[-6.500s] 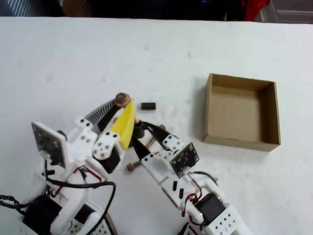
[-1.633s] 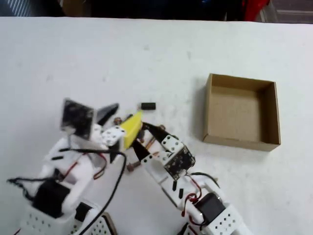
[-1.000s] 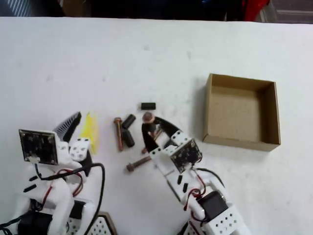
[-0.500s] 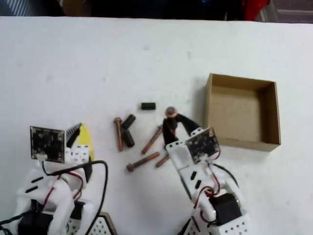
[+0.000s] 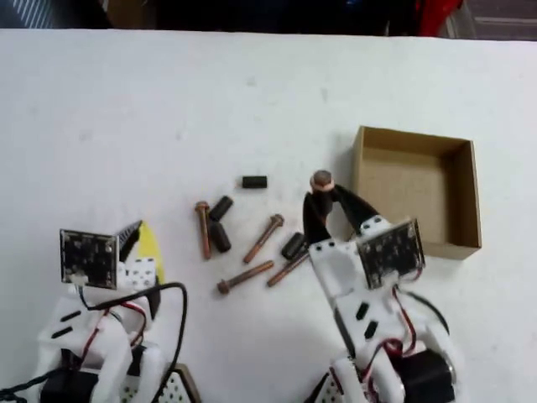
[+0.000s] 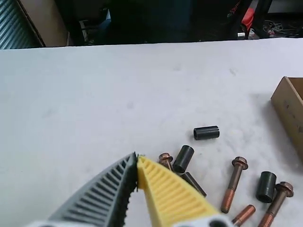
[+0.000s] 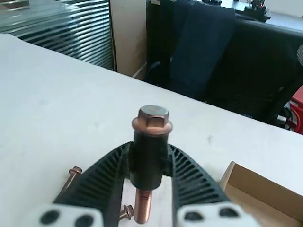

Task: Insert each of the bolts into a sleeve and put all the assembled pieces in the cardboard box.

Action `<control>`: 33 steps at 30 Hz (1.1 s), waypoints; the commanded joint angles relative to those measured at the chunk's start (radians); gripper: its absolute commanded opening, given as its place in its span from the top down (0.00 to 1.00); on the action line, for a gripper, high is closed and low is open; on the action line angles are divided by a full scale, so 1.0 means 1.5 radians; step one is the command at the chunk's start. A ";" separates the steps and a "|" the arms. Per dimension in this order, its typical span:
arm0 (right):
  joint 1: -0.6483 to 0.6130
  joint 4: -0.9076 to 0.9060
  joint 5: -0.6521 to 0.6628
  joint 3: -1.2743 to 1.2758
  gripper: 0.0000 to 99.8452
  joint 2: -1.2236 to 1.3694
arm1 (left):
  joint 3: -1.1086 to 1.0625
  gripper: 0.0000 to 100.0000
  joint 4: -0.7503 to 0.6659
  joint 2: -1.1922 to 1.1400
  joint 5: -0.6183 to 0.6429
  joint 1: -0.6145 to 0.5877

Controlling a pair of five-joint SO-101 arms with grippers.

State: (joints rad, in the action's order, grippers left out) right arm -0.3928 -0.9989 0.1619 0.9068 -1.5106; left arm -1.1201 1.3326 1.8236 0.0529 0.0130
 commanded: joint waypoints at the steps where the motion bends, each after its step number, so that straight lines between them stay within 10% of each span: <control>1: 0.039 -0.002 -0.008 -0.104 0.98 0.126 | 0.001 0.98 0.000 0.002 -0.004 -0.056; 33: 0.331 0.065 0.057 -0.494 0.98 1.063 | -0.292 0.98 -0.157 0.002 -0.006 -0.113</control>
State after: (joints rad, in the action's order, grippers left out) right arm 0.0951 -0.9237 0.2355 0.2731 0.0330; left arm -1.5635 1.1208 1.8144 0.0529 -0.1450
